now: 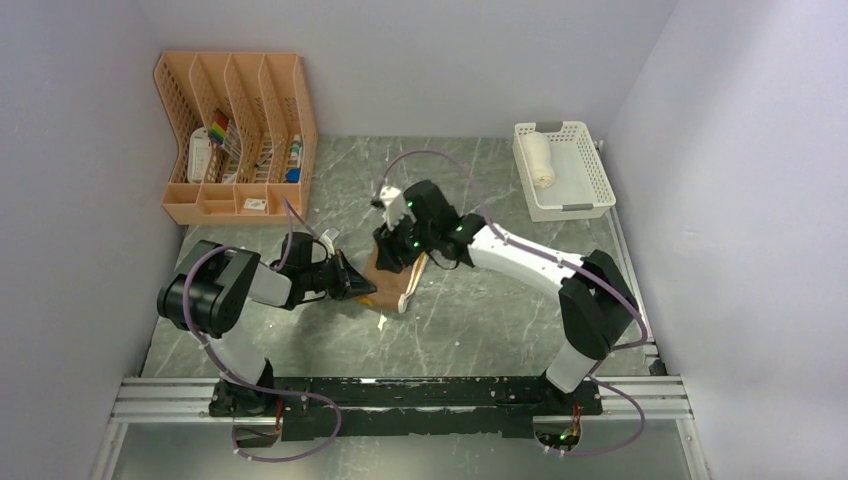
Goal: Roll the towels
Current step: Roll the towel at the center of the board.
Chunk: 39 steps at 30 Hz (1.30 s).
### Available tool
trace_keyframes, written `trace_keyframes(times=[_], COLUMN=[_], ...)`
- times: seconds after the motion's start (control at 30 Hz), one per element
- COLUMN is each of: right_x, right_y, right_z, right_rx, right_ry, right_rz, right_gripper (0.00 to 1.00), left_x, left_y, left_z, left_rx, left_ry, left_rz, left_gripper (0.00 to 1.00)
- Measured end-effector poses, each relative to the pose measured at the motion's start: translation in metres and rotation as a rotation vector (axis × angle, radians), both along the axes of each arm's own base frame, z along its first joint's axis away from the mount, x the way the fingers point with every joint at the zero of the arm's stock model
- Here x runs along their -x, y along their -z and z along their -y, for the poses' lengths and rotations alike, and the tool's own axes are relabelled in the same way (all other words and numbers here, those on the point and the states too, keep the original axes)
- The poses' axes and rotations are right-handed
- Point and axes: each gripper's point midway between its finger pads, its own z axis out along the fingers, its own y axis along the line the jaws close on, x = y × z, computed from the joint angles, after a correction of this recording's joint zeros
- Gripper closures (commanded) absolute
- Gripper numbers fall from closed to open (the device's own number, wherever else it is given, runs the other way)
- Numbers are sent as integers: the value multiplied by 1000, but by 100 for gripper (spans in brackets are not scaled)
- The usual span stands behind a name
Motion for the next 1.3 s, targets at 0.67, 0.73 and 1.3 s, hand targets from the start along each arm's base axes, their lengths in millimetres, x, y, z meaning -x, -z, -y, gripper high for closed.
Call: trace_keyframes(times=[0.67, 0.73, 1.3], right_x=[71, 72, 53], right_y=[89, 95, 88], right_z=[7, 12, 26], right_rx=[159, 164, 234], right_ry=[-141, -125, -7], right_rz=[146, 135, 183], right_gripper=[70, 73, 55], left_x=[-1, 0, 0], left_y=[2, 2, 3], left_z=[2, 1, 1], left_rx=[3, 1, -10], left_ry=[22, 24, 35], left_rz=[-1, 0, 0], left_gripper=[93, 93, 93])
